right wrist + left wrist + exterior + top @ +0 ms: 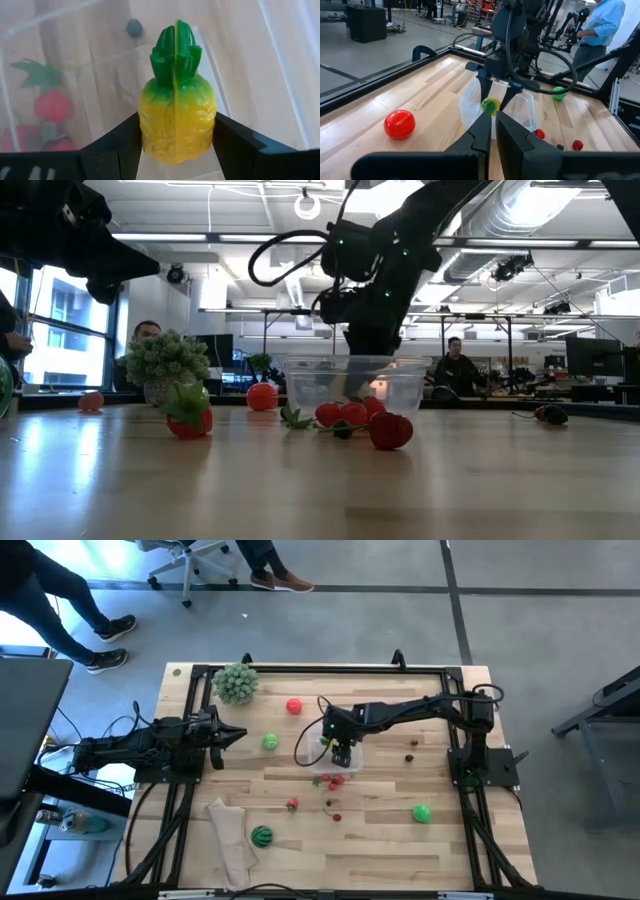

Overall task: Pick and placing Produce into tupperware
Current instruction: Put the yellow pineapple into the transparent container

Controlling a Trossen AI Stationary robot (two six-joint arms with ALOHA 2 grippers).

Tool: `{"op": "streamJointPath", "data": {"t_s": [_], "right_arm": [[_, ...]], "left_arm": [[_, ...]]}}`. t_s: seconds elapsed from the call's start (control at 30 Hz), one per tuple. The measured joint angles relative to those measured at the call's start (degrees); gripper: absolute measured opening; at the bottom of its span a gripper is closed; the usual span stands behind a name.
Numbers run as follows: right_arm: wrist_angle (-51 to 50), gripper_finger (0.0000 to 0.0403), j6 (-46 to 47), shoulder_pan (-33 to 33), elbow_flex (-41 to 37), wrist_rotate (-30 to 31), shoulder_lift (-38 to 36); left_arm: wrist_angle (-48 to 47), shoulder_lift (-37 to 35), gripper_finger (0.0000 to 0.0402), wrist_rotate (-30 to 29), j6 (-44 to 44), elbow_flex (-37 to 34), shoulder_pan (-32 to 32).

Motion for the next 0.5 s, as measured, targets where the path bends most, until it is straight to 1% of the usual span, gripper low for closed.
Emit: {"op": "streamJointPath", "data": {"t_s": [0.5], "right_arm": [[-0.16,0.0197,-0.83,0.00,0.00,0.49,0.00]], "left_arm": [[0.02,0.00,0.0017,0.00,0.00,0.01,0.00]]}}
